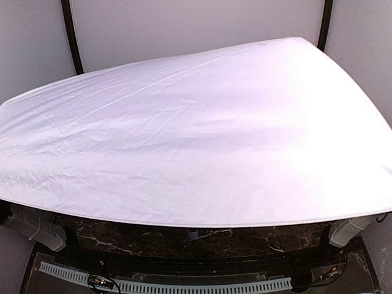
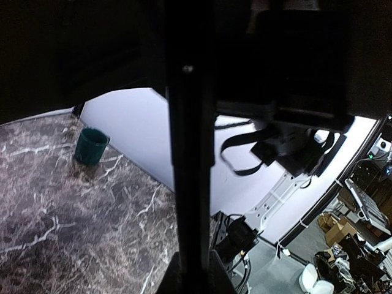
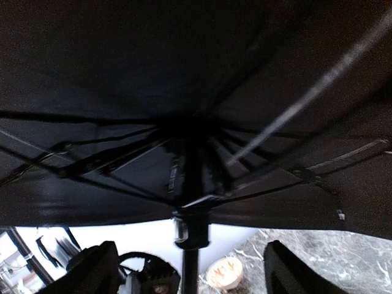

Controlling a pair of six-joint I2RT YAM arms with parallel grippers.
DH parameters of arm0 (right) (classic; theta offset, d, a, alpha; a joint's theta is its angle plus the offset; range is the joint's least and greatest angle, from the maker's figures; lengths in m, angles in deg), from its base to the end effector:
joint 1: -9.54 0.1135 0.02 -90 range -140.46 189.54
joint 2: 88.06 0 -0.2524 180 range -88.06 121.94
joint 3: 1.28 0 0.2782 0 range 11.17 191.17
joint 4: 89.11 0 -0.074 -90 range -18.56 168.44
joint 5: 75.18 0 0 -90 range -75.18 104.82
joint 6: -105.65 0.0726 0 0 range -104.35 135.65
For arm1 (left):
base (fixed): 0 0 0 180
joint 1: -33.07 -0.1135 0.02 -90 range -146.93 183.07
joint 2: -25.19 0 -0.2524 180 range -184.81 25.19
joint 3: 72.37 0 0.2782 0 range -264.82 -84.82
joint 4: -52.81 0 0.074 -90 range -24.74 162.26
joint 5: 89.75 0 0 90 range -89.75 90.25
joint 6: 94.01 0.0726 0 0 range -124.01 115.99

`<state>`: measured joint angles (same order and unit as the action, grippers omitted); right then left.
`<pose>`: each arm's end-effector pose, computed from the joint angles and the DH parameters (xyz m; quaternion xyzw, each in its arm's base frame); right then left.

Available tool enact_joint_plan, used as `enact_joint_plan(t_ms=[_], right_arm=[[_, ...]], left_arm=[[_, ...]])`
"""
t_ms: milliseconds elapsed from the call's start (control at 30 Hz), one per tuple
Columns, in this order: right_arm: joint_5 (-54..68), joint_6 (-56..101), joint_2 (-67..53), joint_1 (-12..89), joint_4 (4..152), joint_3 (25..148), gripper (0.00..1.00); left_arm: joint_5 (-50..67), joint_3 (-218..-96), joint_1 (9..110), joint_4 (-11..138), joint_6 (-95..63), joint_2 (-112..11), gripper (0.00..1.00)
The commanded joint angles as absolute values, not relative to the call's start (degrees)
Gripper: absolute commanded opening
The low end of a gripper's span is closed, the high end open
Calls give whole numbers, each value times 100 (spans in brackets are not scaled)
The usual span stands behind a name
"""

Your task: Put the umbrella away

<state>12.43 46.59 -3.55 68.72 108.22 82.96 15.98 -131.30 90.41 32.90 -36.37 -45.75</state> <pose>0.2096 0.3572 0.4064 -0.1612 0.5722 0.5779 0.5591 0.1735 -0.3071 0.3139 0.2414 0.6128 -0.5906 0.4662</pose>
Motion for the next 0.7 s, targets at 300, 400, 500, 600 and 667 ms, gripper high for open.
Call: enact_joint_plan(t_ms=[300,400,500,600,667], right_arm=[[1420,5424,33,6737,11880,8579,73],[1330,5340,111,6745,11645,8761,70],[1309,5140,77,6779,11354,8794,70],[1455,5053,-40,6821,11414,8531,64],[1464,4922,-108,6861,11375,8361,70]], left_arm=[[1625,-13349,9231,2684,-3305,-4494,0],[1689,-13479,9231,2955,-3132,-4513,0],[1892,-13599,9226,3239,-3054,-4522,0],[2083,-13669,9231,3275,-3157,-4469,0],[1976,-13723,9231,3309,-3210,-4403,0]])
